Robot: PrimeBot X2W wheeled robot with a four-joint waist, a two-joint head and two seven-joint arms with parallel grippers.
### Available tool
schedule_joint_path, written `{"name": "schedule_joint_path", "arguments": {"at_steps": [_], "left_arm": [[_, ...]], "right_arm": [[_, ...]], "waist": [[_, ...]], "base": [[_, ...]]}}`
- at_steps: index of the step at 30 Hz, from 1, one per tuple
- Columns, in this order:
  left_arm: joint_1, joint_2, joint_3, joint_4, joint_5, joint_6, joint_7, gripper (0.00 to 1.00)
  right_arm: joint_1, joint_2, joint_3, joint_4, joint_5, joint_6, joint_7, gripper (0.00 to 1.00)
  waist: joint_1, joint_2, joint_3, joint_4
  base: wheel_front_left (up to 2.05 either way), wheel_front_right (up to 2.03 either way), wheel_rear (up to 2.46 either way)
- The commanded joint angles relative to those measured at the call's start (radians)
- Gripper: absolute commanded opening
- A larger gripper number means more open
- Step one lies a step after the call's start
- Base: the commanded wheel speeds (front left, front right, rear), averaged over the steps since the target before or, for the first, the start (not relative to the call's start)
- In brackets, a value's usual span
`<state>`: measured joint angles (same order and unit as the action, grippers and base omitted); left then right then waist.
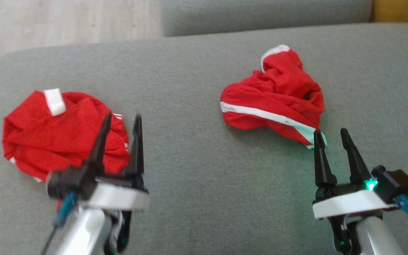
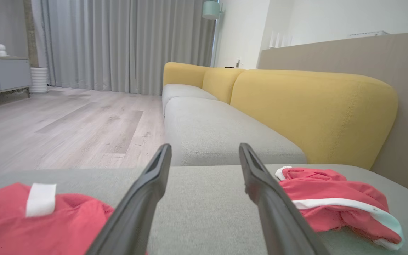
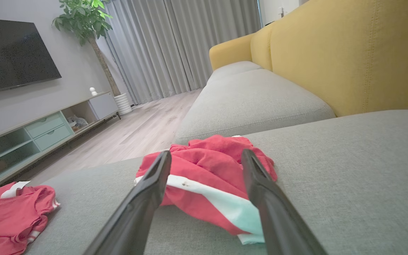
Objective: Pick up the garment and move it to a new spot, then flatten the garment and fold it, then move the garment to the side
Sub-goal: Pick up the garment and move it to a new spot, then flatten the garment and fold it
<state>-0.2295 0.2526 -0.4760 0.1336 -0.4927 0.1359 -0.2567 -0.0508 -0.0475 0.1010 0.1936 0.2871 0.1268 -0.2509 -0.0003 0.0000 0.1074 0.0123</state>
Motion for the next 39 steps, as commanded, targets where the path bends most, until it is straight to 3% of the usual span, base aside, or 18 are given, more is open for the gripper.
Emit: {"name": "schedule_joint_path", "arguments": {"at_steps": [1,6,11,17,23,31,38,39], "left_arm": [[-0.017,-0.006,0.056,-0.045,0.016,-0.006,-0.005,1.00],[0.059,-0.072,0.123,-0.065,0.068,-0.048,-0.005,1.00],[0.063,-0.096,0.150,-0.048,0.122,-0.100,-0.005,1.00],[0.045,-0.118,0.168,-0.015,0.155,-0.144,-0.005,1.00],[0.031,-0.135,0.175,0.013,0.177,-0.164,-0.005,1.00],[0.006,-0.158,0.194,0.030,0.201,-0.185,-0.005,1.00],[-0.003,-0.172,0.209,0.034,0.215,-0.197,-0.005,1.00],[-0.003,-0.174,0.211,0.034,0.216,-0.199,-0.005,1.00]], "right_arm": [[-0.017,-0.003,0.020,-0.029,-0.012,0.004,-0.011,1.00],[-0.010,-0.003,0.016,-0.026,-0.018,0.004,-0.011,1.00],[-0.025,-0.003,-0.010,-0.020,-0.029,0.004,-0.011,1.00],[-0.076,-0.003,-0.089,0.098,0.002,0.004,-0.011,1.00],[-0.136,-0.003,-0.122,0.200,-0.001,0.004,-0.011,1.00],[-0.226,-0.003,-0.102,0.429,0.011,0.004,-0.011,1.00],[-0.284,-0.003,-0.082,0.507,-0.012,0.004,-0.011,1.00],[-0.289,-0.003,-0.079,0.506,-0.018,0.004,-0.011,0.72]], "waist": [[0.0003,0.0000,-0.021,0.019],[0.0003,0.0000,-0.023,0.024],[0.0003,0.0000,-0.005,0.023],[0.0003,0.0000,0.031,0.028],[0.0003,0.0000,0.057,0.043],[0.0003,0.0000,0.086,0.067],[0.0003,0.0000,0.100,0.075],[0.0003,0.0000,0.101,0.074]], "base": [[0.00,0.00,0.00],[0.00,0.00,0.00],[0.00,0.00,0.00],[0.00,0.00,0.00],[0.00,0.00,0.00],[0.00,0.00,0.00],[0.00,0.00,0.00],[0.00,0.00,0.00]]}}
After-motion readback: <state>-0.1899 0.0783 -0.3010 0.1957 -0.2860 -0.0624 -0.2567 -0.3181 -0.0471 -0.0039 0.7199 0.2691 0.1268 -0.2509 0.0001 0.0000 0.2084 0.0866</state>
